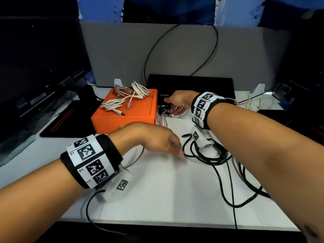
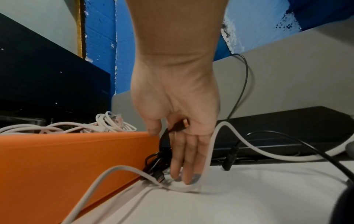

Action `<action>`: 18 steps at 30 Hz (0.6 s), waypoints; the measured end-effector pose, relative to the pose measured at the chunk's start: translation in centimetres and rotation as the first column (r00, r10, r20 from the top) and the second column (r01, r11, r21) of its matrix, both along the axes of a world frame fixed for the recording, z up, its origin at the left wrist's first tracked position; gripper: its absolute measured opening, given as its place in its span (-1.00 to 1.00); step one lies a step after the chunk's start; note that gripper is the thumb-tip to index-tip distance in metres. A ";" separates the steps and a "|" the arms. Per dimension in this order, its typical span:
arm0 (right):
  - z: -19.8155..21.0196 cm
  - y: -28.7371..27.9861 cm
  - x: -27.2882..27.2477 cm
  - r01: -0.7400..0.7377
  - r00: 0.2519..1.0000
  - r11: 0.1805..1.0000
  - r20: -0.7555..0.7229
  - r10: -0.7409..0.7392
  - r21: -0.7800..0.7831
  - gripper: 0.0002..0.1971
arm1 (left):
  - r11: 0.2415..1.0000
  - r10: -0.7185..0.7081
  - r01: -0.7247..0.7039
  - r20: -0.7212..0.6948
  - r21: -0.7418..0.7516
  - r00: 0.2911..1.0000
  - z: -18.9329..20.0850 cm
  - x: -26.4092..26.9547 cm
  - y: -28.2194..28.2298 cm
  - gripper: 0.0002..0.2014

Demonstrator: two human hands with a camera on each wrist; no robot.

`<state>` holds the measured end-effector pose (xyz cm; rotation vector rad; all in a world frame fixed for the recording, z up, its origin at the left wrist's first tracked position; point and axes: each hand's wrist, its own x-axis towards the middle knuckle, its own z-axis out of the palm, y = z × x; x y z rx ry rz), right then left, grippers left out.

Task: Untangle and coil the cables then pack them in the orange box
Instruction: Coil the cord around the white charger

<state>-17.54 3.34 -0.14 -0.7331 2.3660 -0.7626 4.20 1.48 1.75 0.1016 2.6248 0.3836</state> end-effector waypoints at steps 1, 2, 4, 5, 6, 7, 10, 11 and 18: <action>0.2 0.1 -0.1 -0.002 1.000 1.000 -0.023 0.002 0.010 -0.52 | 1.000 0.014 -0.015 -0.058 -0.018 0.998 0.1 -0.1 -0.4 -0.54; 0.6 0.3 -0.2 -0.006 0.997 1.000 -0.070 0.008 0.028 -0.49 | 0.999 0.025 -0.029 -0.119 -0.033 0.993 0.2 -0.3 -0.8 -0.52; 1.6 1.0 -0.5 -0.022 0.976 0.997 -0.217 0.037 0.075 -0.48 | 0.995 0.056 -0.071 -0.196 -0.068 0.979 -0.1 -0.8 -1.5 -0.47; 2.1 1.5 -0.6 -0.029 0.958 0.994 -0.279 0.058 0.105 -0.52 | 0.991 0.077 -0.098 -0.204 -0.093 0.976 -0.2 -0.9 -1.7 -0.45; 2.4 2.0 -0.8 -0.036 0.944 0.990 -0.319 0.079 0.139 -0.58 | 0.985 0.101 -0.125 -0.190 -0.122 0.977 -0.3 -1.1 -1.6 -0.42; 2.5 2.3 -1.2 -0.046 0.934 0.983 -0.342 0.105 0.176 -0.63 | 0.978 0.118 -0.143 -0.165 -0.150 0.979 -0.4 -1.1 -1.4 -0.41; 2.2 3.1 -1.7 -0.075 0.906 0.956 -0.382 0.184 0.283 -0.66 | 0.963 0.109 -0.130 -0.098 -0.236 0.989 -0.7 -1.7 0.1 -0.53; 2.0 3.3 -2.0 -0.096 0.893 0.945 -0.392 0.220 0.312 -0.67 | 0.959 0.105 -0.121 -0.078 -0.255 0.991 -0.9 -2.0 0.6 -0.51; 0.5 2.8 -1.1 -0.197 0.835 0.835 -0.359 0.418 0.513 -0.87 | 0.982 0.056 -0.062 -0.039 -0.179 0.998 -1.2 -3.3 3.0 -0.49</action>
